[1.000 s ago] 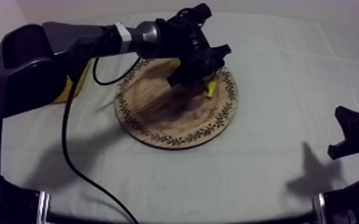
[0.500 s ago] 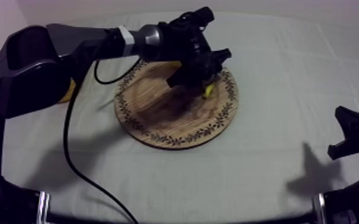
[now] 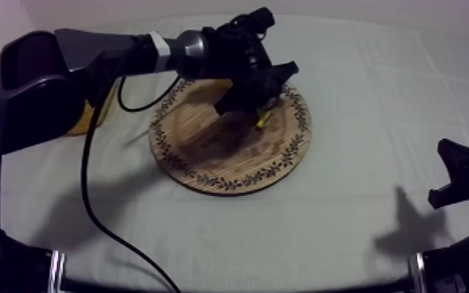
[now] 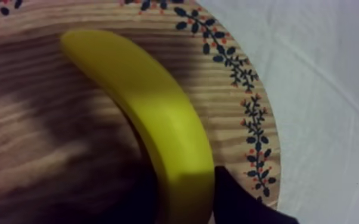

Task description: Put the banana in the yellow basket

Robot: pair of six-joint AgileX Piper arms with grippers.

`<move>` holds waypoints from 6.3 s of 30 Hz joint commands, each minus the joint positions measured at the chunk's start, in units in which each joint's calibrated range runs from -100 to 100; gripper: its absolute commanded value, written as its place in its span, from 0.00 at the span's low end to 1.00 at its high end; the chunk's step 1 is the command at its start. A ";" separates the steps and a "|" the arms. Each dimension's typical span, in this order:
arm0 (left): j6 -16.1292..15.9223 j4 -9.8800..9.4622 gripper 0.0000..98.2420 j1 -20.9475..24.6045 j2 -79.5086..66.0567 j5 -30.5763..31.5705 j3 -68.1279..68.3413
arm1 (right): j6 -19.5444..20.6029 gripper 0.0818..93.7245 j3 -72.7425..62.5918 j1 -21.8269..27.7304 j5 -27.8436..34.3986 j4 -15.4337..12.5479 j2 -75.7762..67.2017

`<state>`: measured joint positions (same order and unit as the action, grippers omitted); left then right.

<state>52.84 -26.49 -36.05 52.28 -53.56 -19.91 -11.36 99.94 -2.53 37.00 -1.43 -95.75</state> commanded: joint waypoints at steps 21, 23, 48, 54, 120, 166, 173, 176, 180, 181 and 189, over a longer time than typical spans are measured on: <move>-1.51 -0.27 0.18 4.12 -31.41 -0.71 25.83 | 0.00 0.00 -0.05 0.00 0.02 -0.01 0.00; -2.07 -0.25 0.19 4.74 -35.96 -1.31 29.29 | 0.00 0.00 -0.05 0.00 0.02 -0.01 0.00; -14.68 0.06 0.16 19.95 -72.33 -4.22 59.93 | 0.00 0.00 -0.05 0.00 0.02 -0.01 0.00; -19.86 0.41 0.15 22.77 -72.81 -1.35 60.64 | 0.00 0.00 -0.05 0.00 0.02 -0.01 0.00; -34.96 4.54 0.70 32.68 -50.21 14.97 53.17 | 0.00 0.00 -0.05 0.00 0.02 -0.01 0.00; -49.69 19.36 0.00 38.75 -133.72 7.87 105.89 | 0.00 0.00 -0.05 0.00 0.02 -0.01 0.00; -50.26 20.61 0.00 39.80 -141.08 5.97 108.14 | 0.00 0.00 -0.05 0.00 0.02 -0.01 0.00; -50.17 21.08 0.00 40.22 -143.48 6.02 109.06 | 0.00 0.00 -0.05 0.00 0.02 -0.01 0.00; -49.99 21.25 0.00 41.10 -146.39 6.25 111.19 | 0.00 0.00 -0.05 0.00 0.02 -0.01 0.00; -49.99 21.29 0.00 41.35 -147.02 6.32 111.83 | 0.00 0.00 -0.05 0.00 0.02 -0.01 0.00; -50.28 22.62 0.00 42.44 -151.42 5.98 113.61 | 0.00 0.00 -0.05 0.00 0.02 -0.01 0.00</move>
<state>2.62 -3.90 6.37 -98.91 -47.64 93.64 -11.36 99.94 -2.53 36.99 -1.43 -95.75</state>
